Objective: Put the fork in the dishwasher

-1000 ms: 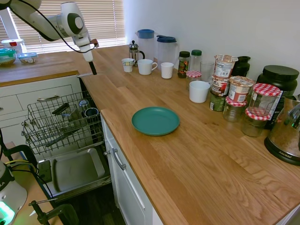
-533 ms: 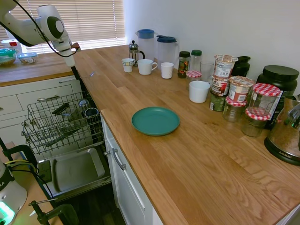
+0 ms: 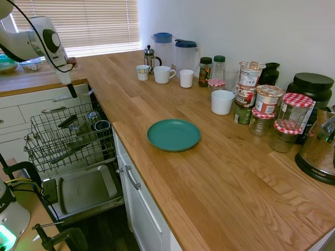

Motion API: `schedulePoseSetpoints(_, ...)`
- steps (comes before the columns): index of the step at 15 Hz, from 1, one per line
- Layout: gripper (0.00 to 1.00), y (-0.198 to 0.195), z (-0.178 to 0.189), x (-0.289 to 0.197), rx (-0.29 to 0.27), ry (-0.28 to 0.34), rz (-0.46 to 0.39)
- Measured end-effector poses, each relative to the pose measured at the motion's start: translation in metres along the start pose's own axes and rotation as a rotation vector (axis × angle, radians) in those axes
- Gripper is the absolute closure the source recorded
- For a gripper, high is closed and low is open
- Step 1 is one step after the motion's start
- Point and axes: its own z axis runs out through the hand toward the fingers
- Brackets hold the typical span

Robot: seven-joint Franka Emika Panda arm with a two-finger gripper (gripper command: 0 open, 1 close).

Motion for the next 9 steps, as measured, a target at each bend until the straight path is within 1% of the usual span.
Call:
schedulePoseSetpoints(4, 1.0, 0.04, 0.034, -0.039, -0.018, 0.01, -0.014)
schedulePoseSetpoints(6, 1.0, 0.048, 0.058, -0.047, -0.029, 0.008, -0.013)
schedulePoseSetpoints(9, 1.0, 0.052, 0.103, -0.046, -0.052, -0.017, -0.009)
